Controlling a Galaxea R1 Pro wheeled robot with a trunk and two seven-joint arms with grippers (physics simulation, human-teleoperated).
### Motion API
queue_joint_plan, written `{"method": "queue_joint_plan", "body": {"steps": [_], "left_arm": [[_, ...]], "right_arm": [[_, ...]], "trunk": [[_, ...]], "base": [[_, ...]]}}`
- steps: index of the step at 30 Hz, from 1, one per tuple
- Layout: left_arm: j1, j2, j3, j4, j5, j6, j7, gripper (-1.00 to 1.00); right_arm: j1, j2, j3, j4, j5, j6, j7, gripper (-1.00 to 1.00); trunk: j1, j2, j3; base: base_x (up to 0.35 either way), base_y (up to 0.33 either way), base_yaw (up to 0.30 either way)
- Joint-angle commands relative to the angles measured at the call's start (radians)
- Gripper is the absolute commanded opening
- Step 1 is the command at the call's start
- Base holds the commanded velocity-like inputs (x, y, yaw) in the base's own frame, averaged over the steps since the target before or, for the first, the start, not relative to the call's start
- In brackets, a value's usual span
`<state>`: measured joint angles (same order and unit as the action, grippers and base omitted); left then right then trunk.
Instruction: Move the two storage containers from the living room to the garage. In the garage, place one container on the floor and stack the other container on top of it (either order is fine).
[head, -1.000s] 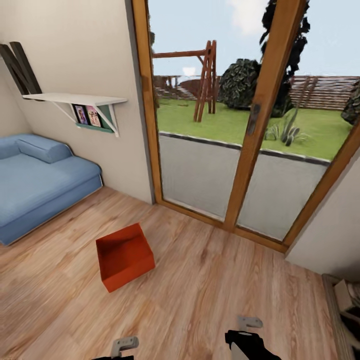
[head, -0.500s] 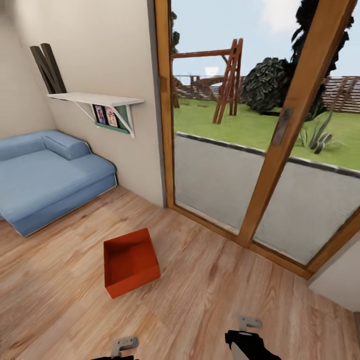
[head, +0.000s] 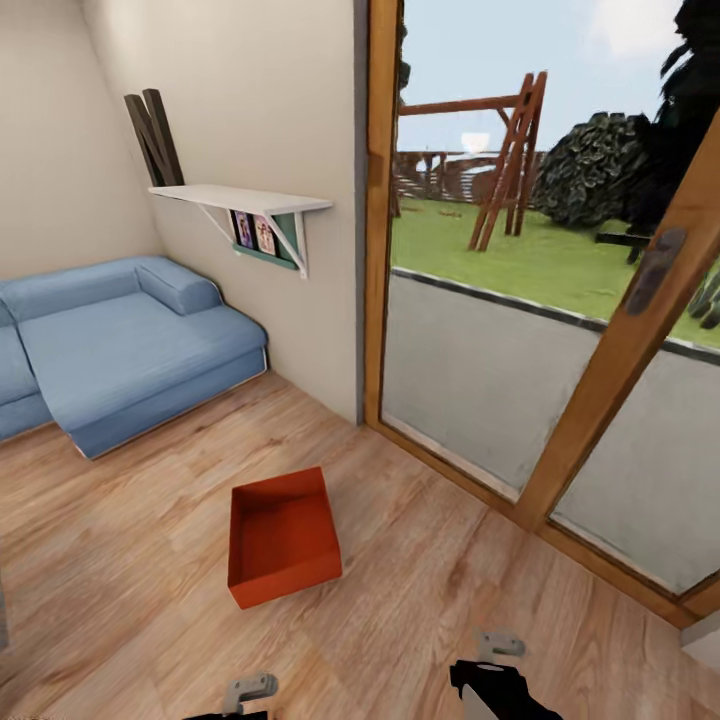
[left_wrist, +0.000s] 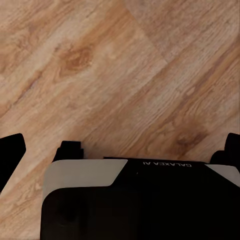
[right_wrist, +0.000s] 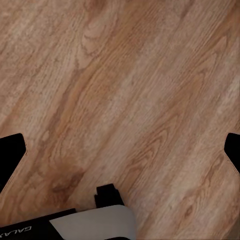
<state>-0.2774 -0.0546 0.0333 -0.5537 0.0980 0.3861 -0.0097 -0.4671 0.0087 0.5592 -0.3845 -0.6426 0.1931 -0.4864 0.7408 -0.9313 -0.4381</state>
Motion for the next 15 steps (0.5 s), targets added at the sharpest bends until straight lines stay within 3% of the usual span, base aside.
{"method": "queue_joint_plan", "body": {"steps": [1,8,15], "left_arm": [[0.000,-0.001,0.003,-0.002,0.009,0.006,-0.001,1.00],[0.000,-0.002,0.003,-0.002,0.009,0.006,-0.001,1.00],[0.000,-0.001,0.003,-0.002,0.009,0.006,-0.001,1.00]], "right_arm": [[-0.001,-0.001,0.008,-0.002,-0.005,0.006,-0.008,1.00],[-0.001,-0.001,0.008,-0.002,-0.005,0.006,-0.008,1.00],[-0.001,-0.001,0.008,-0.002,-0.005,0.006,-0.008,1.00]], "trunk": [[0.001,-0.001,-0.001],[0.001,-0.001,-0.001],[0.001,-0.001,-0.001]], "base": [[0.268,-0.035,0.245],[0.268,-0.032,0.227],[0.257,-0.007,0.036]]}}
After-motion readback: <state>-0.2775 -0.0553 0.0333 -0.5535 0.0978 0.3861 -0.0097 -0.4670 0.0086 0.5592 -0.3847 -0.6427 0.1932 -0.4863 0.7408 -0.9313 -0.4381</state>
